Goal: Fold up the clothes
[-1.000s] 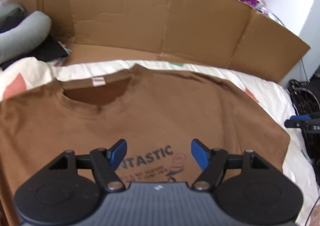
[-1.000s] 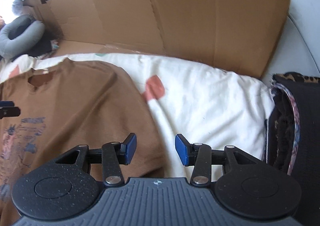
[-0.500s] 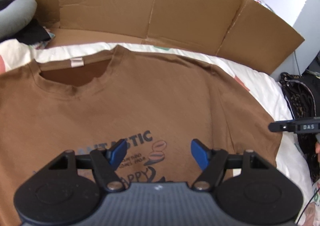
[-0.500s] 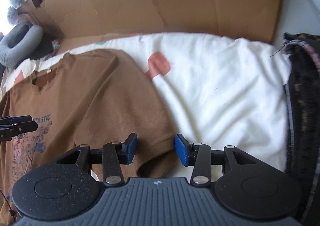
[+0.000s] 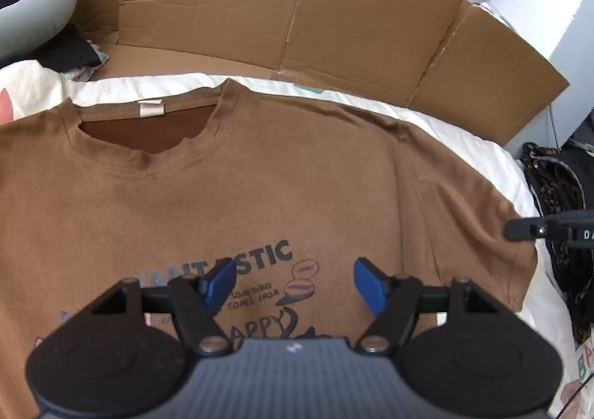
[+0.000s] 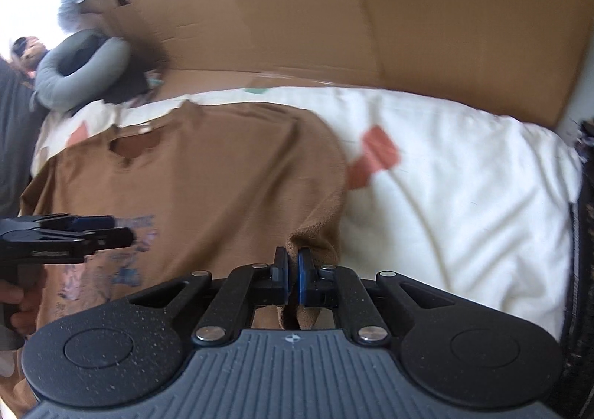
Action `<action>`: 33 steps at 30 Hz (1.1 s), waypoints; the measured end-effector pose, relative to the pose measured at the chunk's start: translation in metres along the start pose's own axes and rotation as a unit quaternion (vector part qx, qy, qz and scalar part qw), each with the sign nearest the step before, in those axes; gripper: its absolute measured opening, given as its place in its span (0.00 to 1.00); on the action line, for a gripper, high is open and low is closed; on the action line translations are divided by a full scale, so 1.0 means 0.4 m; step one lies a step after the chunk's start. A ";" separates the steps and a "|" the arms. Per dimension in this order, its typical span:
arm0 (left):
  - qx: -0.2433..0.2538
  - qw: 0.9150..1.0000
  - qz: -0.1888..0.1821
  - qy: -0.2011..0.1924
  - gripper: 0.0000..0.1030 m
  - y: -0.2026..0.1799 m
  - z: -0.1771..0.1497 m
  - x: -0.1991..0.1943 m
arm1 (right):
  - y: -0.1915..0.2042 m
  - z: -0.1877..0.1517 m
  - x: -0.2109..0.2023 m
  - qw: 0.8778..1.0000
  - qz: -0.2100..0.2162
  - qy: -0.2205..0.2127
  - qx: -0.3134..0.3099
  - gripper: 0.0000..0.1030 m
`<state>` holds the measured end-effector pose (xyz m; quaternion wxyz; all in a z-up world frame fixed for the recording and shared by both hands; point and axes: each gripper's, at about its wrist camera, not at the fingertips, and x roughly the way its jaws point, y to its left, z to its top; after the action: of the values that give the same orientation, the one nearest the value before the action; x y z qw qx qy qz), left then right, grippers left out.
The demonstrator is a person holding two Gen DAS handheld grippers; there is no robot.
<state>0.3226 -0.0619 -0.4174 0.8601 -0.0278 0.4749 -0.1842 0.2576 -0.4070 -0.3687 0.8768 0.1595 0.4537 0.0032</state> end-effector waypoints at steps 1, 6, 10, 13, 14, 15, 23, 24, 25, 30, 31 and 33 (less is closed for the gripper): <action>0.000 1.000 0.000 -0.001 0.70 0.001 0.000 -0.001 | 0.013 0.001 0.004 1.000 0.004 0.000 -0.004 0.03; -0.002 1.000 0.003 -0.001 0.70 0.010 -0.001 -0.002 | 0.075 0.002 0.039 1.000 0.016 0.004 -0.020 0.03; -0.007 1.000 0.002 -0.004 0.70 0.018 0.002 -0.007 | 0.120 -0.005 0.069 0.999 0.024 0.010 -0.029 0.04; -0.006 1.000 0.003 -0.005 0.70 0.021 0.000 -0.012 | 0.154 -0.015 0.091 0.998 0.035 0.029 -0.034 0.09; -0.006 1.000 0.003 -0.005 0.70 0.023 -0.002 -0.014 | 0.164 -0.019 0.092 0.998 0.045 0.032 -0.036 0.11; -0.007 1.000 0.003 -0.004 0.70 0.025 -0.004 -0.014 | 0.174 -0.024 0.093 0.997 0.056 0.036 -0.038 0.15; -0.018 1.000 0.010 -0.001 0.70 0.046 -0.011 -0.016 | 0.175 -0.039 0.054 0.997 0.059 0.029 -0.030 0.26; -0.017 1.000 0.009 -0.001 0.70 0.046 -0.011 -0.016 | 0.168 -0.037 0.049 0.998 0.054 0.025 -0.024 0.26; -0.016 1.000 0.008 -0.001 0.70 0.045 -0.011 -0.016 | 0.161 -0.036 0.044 0.998 0.050 0.022 -0.019 0.26; -0.010 1.000 0.006 0.001 0.70 0.038 -0.011 -0.014 | 0.119 -0.022 0.039 1.000 0.025 0.007 -0.004 0.26; -0.009 1.000 0.005 0.002 0.70 0.037 -0.011 -0.014 | 0.109 -0.020 0.041 1.000 0.021 0.007 0.003 0.26; -0.008 1.000 0.004 0.002 0.70 0.035 -0.010 -0.013 | 0.091 -0.018 0.048 1.000 0.012 0.007 0.015 0.26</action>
<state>0.3207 -0.0466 -0.4184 0.8596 -0.0318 0.4784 -0.1769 0.2681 -0.3674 -0.3776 0.8711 0.1784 0.4575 0.0080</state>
